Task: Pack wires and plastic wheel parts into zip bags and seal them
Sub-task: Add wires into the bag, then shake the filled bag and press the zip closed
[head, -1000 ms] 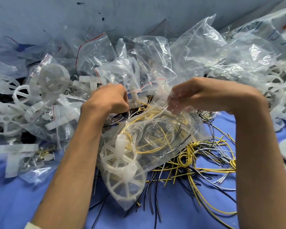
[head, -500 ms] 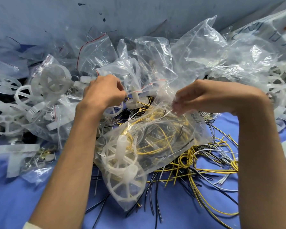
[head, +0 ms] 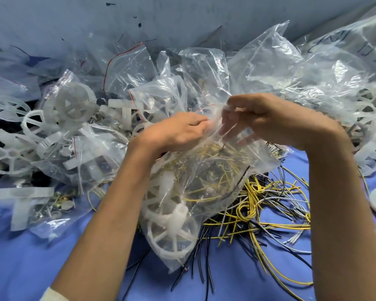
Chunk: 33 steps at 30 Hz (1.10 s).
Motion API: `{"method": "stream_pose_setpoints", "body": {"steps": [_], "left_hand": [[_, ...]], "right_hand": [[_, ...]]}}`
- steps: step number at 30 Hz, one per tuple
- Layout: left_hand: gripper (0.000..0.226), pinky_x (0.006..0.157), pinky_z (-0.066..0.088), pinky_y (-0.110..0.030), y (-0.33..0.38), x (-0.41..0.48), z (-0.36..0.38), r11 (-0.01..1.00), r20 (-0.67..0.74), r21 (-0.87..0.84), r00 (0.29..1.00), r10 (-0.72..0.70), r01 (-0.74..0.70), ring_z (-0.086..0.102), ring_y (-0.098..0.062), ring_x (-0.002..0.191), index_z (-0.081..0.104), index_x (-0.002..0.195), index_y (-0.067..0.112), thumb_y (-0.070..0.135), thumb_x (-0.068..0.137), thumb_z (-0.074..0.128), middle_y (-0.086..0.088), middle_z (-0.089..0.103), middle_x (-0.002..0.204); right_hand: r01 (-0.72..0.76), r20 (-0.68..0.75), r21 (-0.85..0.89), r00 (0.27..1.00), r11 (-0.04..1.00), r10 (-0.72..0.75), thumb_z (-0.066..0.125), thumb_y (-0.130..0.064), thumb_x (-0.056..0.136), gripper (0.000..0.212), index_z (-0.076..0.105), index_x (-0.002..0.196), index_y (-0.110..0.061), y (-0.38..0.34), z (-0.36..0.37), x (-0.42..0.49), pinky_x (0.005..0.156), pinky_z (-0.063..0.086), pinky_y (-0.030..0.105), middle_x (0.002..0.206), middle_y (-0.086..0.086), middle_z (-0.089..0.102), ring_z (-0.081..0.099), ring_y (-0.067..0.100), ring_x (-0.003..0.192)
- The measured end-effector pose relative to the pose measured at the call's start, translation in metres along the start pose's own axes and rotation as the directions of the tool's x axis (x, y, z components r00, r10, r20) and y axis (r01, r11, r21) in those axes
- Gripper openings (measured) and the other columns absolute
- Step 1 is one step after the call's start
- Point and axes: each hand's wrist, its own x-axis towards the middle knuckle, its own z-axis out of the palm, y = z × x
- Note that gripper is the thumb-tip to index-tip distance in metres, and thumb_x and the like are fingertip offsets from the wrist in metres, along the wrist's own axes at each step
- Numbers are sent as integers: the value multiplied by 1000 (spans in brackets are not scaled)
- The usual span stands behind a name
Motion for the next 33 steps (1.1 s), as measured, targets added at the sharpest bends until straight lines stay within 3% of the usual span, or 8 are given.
{"method": "stream_pose_setpoints", "body": {"steps": [3, 7, 12, 15, 18, 23, 27, 33], "left_hand": [[22, 67, 43, -26, -30, -8, -21, 986, -38, 42, 986, -163, 164, 58, -10, 82, 62, 105, 20, 36, 92, 56, 6, 61, 96], [38, 75, 42, -25, -64, -29, -42, 888, 108, 271, 905, -411, 371, 59, -11, 87, 59, 99, 29, 39, 69, 80, 11, 59, 90], [19, 56, 40, -19, -71, -25, -32, 896, 133, 241, 901, -412, 374, 57, -4, 65, 65, 76, 24, 17, 71, 81, 12, 65, 72], [18, 62, 43, -20, -67, -25, -33, 934, 105, 212, 944, -313, 286, 61, -8, 70, 68, 71, 24, 9, 75, 77, 10, 68, 70], [32, 61, 46, -13, -56, -29, -41, 993, -130, 53, 987, -97, 105, 63, 2, 67, 69, 70, 27, -5, 78, 69, 12, 69, 68], [33, 64, 48, -14, -14, -27, -43, 890, -683, -233, 717, 137, -392, 61, 3, 69, 61, 76, 27, -6, 78, 63, 19, 66, 68], [23, 63, 49, -20, 11, -22, -34, 654, -748, -518, 662, -34, -551, 59, -3, 72, 58, 80, 19, -4, 81, 63, 13, 64, 72], [13, 62, 48, -21, 33, -14, -22, 368, -670, -729, 712, -212, -577, 55, -5, 60, 55, 82, 13, 3, 88, 61, 7, 57, 66]], "right_hand": [[-35, 0, 62, 999, 997, 36, 43, -11, 99, 24, 59, 82, -19, 2, -2, 0, 80, 57, 48, 89, -2, 74, 71, 11, 83], [-9, 17, -56, 1000, 998, 10, 52, -25, 96, 14, 62, 86, -21, 0, -2, -2, 81, 55, 39, 89, -9, 74, 69, 6, 83], [-16, 2, -135, 1000, 991, 16, 56, -40, 91, 19, 64, 91, -24, -8, -4, -8, 87, 52, 42, 86, -16, 73, 68, 5, 84], [-5, -39, -156, 999, 988, -1, 55, -48, 88, 26, 65, 92, -25, -11, -5, -10, 78, 50, 37, 85, -14, 73, 67, 11, 83], [1, -164, -165, 986, 986, -28, 51, -63, 79, 41, 65, 97, -29, -12, -4, -6, 64, 47, 27, 86, -14, 68, 59, -9, 72], [97, -320, -45, 941, 994, -107, 44, -72, 68, 69, 58, 121, -29, -14, -3, -1, 58, 39, -3, 93, -29, 54, 52, -26, 80], [146, -312, 75, 943, 986, -116, 57, -69, 66, 72, 50, 127, -31, -10, -5, -3, 85, 49, 20, 126, -13, 58, 60, 0, 108], [236, -271, 202, 946, 951, -177, 70, -32, 81, 20, 57, 94, -22, -17, 1, -1, 89, 53, 49, 93, 4, 73, 70, 23, 90]]}}
